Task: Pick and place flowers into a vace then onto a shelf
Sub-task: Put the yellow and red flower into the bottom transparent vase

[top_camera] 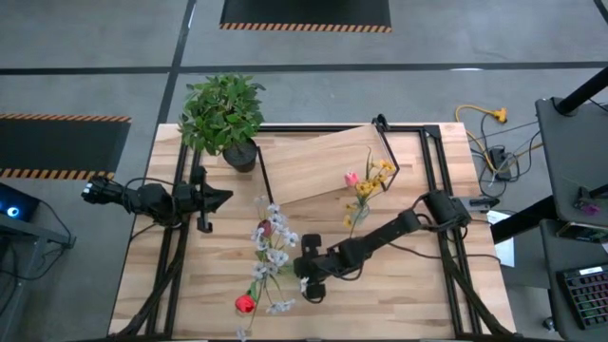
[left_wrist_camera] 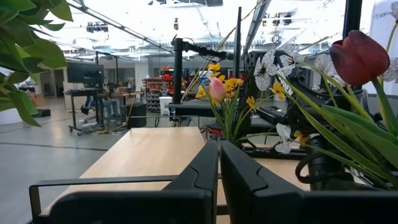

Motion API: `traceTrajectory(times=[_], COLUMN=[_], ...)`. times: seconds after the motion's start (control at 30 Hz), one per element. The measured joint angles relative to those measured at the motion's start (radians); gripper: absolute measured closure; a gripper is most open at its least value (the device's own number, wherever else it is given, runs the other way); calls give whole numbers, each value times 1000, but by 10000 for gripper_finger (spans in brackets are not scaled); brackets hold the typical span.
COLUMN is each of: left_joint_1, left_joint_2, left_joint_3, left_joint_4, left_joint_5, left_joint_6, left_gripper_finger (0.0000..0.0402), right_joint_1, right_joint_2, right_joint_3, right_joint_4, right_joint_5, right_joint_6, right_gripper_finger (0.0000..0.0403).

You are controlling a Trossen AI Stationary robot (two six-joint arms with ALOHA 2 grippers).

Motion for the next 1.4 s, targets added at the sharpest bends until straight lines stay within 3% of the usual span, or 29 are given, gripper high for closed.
traceTrajectory(times=[0.13,0.47,0.6,0.77,0.9,1.03,1.13,1.27,1.4], left_joint_1=[0,0,0,0,0,0,0,0,0], left_joint_2=[0,0,0,2,6,7,7,7,7], left_joint_3=[0,-1,-1,-1,-1,-1,-1,-1,-1], left_joint_4=[0,0,0,1,0,0,0,0,-1], left_joint_5=[0,0,0,0,0,0,0,0,0], left_joint_6=[0,0,0,0,0,0,0,0,0], left_gripper_finger=[401,402,401,402,402,402,402,402,402], right_joint_1=[10,102,161,242,282,286,283,262,236], right_joint_2=[-17,-202,-294,-412,-515,-621,-698,-780,-834], right_joint_3=[-2,-9,-23,-75,-152,-256,-373,-568,-709], right_joint_4=[-26,-265,-265,-222,-103,58,278,686,946], right_joint_5=[-46,-33,51,291,443,448,403,206,182], right_joint_6=[4,63,28,-37,-86,-124,-232,-404,-445], right_gripper_finger=[384,389,389,390,390,390,390,390,390])
